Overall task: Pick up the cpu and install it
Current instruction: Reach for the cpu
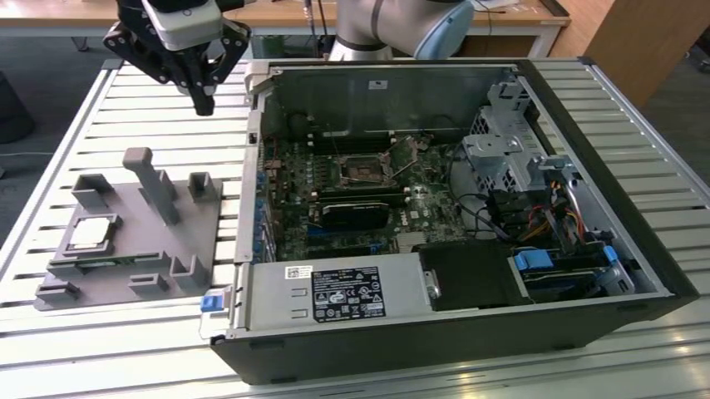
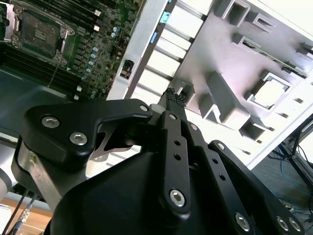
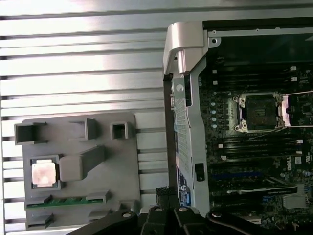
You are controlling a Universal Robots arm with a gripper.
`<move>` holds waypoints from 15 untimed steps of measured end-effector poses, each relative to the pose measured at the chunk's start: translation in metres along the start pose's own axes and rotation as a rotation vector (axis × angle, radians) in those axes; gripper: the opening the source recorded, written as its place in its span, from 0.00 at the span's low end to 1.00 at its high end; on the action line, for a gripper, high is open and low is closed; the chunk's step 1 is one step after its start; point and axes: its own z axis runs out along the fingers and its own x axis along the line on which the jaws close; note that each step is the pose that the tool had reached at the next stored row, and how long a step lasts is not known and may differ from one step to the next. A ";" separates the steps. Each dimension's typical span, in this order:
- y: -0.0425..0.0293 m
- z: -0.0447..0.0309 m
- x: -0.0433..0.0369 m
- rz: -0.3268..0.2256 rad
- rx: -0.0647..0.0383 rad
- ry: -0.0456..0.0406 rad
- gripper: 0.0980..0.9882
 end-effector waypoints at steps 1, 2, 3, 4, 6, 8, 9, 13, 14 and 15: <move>-0.0001 0.0000 0.0009 0.000 0.000 0.0000 0.01; -0.0001 0.0000 0.0018 0.000 0.000 0.0000 0.01; -0.0002 0.0000 0.0027 0.000 0.000 0.0000 0.01; -0.0003 0.0000 0.0036 0.000 0.000 0.0000 0.01; -0.0004 0.0000 0.0053 0.000 0.000 0.0000 0.01; -0.0005 0.0000 0.0069 0.000 0.000 0.0000 0.01; -0.0006 0.0000 0.0078 0.000 0.000 0.0000 0.01; -0.0009 0.0000 0.0112 0.000 0.000 0.0000 0.01; -0.0009 0.0000 0.0119 0.000 0.000 0.0000 0.01; -0.0010 0.0000 0.0126 0.000 0.000 0.0000 0.01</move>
